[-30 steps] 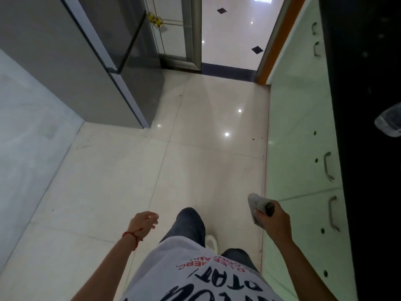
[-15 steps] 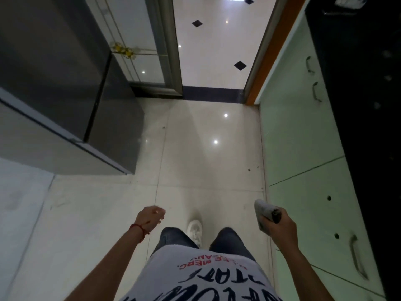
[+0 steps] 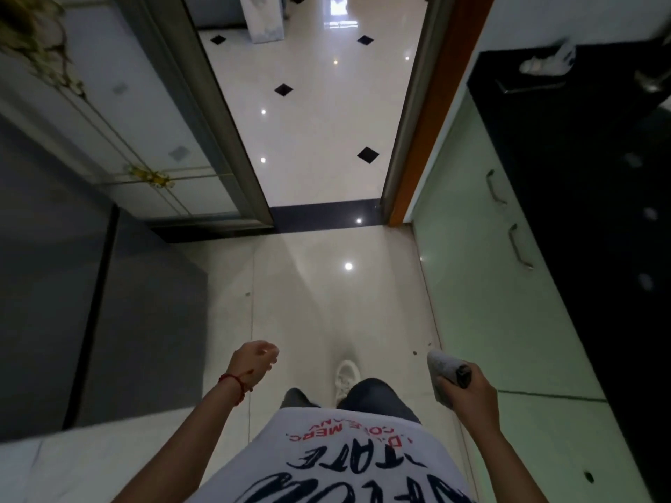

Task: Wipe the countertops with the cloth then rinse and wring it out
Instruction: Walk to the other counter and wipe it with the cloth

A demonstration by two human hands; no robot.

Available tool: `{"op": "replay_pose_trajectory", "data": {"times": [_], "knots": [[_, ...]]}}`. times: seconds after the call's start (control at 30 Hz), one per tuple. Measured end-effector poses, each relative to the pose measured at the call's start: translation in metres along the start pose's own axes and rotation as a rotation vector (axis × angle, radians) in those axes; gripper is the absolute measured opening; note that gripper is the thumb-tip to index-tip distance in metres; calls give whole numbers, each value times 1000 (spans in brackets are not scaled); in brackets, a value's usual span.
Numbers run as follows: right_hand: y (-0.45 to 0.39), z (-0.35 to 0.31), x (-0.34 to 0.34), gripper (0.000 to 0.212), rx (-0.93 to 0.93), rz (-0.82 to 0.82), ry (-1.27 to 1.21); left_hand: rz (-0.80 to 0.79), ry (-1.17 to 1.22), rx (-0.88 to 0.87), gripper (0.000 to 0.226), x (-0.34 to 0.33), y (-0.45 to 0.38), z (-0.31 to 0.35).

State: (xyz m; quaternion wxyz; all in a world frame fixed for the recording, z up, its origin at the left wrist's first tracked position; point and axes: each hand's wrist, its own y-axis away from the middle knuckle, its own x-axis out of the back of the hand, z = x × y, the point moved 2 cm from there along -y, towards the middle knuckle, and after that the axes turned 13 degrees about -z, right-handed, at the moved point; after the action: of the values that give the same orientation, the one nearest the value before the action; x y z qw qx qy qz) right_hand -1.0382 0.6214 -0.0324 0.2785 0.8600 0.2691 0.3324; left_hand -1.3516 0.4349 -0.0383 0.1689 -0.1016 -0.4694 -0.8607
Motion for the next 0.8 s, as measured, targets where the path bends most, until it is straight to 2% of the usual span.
{"op": "replay_pose_trajectory", "data": {"times": [0.17, 0.33, 0.6, 0.8], "knots": [[-62, -88, 19, 22, 63, 27, 31, -31, -28, 5, 24, 40, -56, 59], [-111, -148, 31, 30, 67, 99, -96, -99, -113, -44, 26, 69, -124, 132], [-159, -192, 30, 37, -114, 323, -341, -288, -474, -177, 27, 107, -231, 275], [-168, -201, 25, 41, -258, 534, -515, -435, -781, -371, 27, 93, -276, 386]]}}
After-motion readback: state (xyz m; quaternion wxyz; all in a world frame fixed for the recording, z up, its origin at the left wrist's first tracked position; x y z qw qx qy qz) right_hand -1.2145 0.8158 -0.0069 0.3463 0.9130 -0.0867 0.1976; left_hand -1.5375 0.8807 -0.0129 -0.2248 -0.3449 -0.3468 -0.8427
